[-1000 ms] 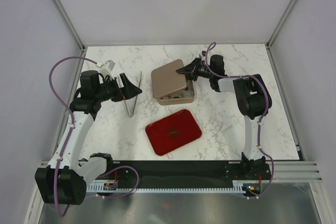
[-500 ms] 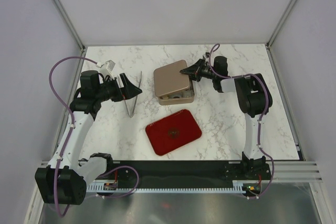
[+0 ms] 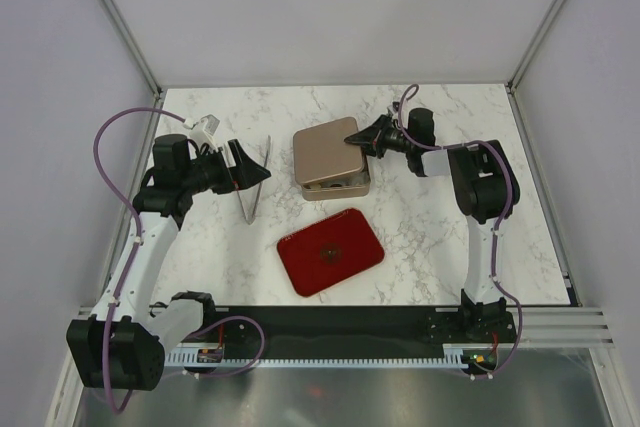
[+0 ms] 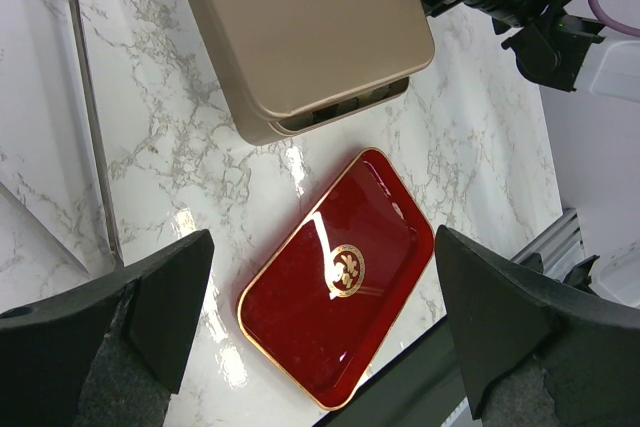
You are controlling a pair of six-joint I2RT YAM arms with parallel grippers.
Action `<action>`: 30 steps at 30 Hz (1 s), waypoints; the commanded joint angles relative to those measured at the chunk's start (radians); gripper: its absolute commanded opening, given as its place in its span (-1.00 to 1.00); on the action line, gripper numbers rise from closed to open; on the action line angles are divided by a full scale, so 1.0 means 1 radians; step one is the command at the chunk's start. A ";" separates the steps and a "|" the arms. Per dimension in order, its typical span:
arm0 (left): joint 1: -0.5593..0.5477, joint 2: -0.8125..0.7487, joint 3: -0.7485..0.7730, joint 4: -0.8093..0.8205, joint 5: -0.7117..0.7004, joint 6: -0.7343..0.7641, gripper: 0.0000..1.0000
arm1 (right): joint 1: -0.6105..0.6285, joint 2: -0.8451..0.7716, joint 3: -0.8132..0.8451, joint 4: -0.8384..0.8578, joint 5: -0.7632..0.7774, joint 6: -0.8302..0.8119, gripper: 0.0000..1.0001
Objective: Pack the chocolate
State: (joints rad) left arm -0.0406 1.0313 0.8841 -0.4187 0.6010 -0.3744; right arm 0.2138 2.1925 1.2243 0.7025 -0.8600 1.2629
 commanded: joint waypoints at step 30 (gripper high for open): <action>0.008 0.015 0.041 -0.008 -0.021 0.054 0.99 | -0.044 0.000 -0.048 -0.049 -0.045 -0.143 -0.58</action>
State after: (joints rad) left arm -0.0402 1.0451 0.8852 -0.4252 0.5858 -0.3725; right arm 0.1791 2.1929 1.1908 0.6487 -0.9043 1.1786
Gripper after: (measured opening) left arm 0.993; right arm 0.219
